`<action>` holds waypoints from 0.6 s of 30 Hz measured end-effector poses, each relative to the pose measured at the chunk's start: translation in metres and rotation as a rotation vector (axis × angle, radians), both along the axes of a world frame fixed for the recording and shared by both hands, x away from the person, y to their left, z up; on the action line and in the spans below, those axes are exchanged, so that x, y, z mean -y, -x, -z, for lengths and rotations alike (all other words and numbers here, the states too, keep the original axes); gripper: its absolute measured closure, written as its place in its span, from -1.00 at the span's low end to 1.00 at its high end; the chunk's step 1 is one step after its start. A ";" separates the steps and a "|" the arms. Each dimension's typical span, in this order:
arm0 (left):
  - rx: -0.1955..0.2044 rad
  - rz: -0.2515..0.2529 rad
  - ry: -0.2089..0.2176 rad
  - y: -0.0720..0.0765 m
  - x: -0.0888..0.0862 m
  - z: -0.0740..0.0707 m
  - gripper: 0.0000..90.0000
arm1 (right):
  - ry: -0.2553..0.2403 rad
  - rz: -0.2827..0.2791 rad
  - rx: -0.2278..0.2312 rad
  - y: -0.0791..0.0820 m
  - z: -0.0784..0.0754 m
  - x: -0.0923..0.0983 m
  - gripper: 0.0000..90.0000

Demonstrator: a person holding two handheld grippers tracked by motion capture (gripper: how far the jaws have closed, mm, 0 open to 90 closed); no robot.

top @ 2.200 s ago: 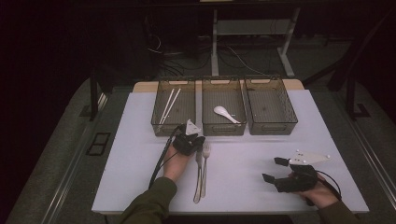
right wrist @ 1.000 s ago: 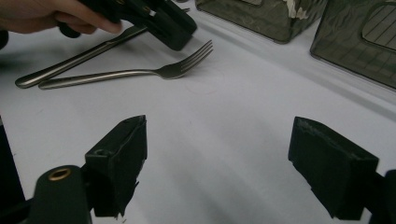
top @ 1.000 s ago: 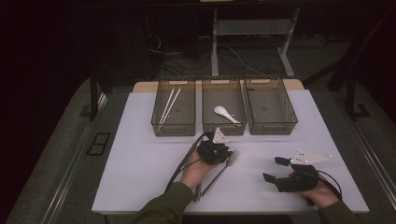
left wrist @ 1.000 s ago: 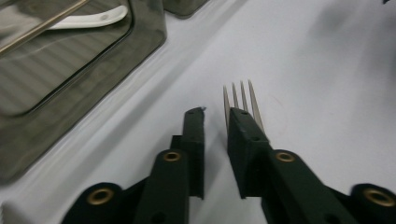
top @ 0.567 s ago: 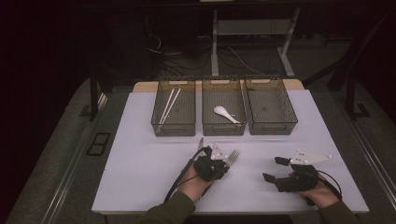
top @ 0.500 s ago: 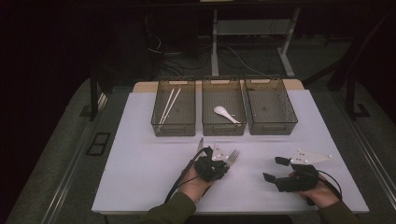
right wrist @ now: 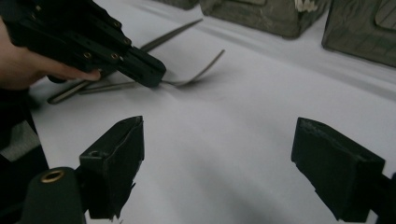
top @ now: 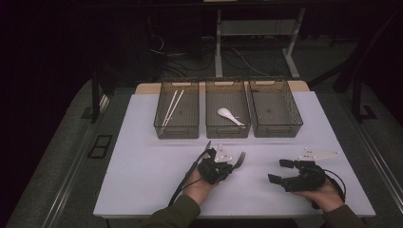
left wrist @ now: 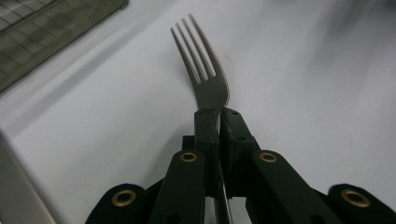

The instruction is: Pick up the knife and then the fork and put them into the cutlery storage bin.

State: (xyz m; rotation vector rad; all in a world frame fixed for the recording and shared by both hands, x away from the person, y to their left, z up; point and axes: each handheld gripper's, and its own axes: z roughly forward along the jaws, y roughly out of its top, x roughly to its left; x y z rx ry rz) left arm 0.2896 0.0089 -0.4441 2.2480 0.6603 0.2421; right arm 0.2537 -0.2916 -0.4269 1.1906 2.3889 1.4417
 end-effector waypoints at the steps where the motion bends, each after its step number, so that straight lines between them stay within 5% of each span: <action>1: 0.002 0.007 0.000 -0.001 -0.001 -0.001 0.91 | -0.015 0.002 0.009 0.000 -0.001 0.000 -0.62; 7: 0.001 0.018 0.018 -0.001 -0.001 -0.004 0.94 | -0.049 0.014 -0.006 -0.002 -0.004 0.000 -0.60; 18: 0.062 0.070 0.152 0.006 -0.002 -0.028 0.94 | -0.081 -0.034 -0.034 -0.017 -0.006 -0.023 -0.45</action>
